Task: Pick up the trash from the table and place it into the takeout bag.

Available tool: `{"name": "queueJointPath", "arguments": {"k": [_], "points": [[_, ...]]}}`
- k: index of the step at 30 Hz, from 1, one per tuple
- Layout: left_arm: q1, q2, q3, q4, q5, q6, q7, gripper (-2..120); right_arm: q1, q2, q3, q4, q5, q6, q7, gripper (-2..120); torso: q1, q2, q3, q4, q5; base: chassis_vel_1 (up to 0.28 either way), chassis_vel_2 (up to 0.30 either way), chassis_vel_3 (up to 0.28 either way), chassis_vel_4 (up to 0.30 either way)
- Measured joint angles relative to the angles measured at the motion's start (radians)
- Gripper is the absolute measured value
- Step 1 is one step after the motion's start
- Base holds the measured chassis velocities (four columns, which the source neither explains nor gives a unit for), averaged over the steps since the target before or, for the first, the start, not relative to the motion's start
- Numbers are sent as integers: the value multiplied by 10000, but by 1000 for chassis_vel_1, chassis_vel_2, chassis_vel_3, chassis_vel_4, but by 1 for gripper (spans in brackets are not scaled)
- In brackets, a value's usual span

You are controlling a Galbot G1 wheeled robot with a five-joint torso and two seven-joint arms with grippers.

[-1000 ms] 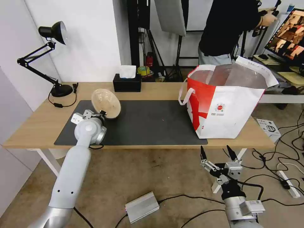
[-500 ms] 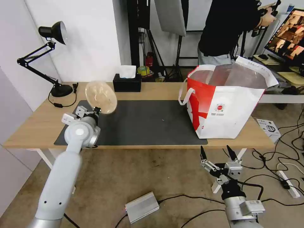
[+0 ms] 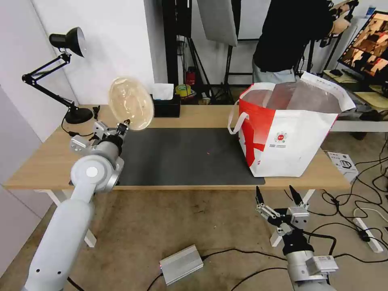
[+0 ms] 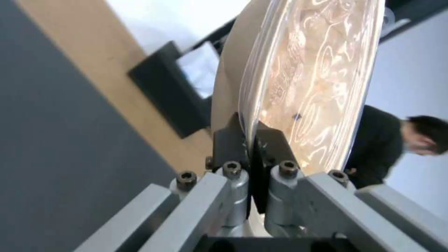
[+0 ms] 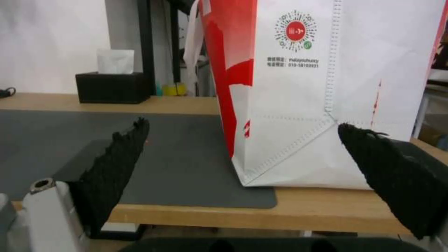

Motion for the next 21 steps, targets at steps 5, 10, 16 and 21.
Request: {"name": "queueJointPath", "arguments": {"k": [5,10,16,21], "points": [[-21,52,142,-114,-10,-107,459,0,0,0,0,0,0,0,0,100,0,0,0,1,0,0,0,0,0],[-255,74,534,-173,-8,-226,1091,0,0,0,0,0,0,1,0,100,0,0,0,0,1,0,0,0,0],[-992,-168,1425,83,210,-285,1522,0,0,0,0,0,0,0,0,100,0,0,0,0,2,0,0,0,0],[-1776,-508,2128,621,339,-353,1573,0,0,0,0,0,0,0,0,100,1,0,0,0,2,0,0,0,0]]}}
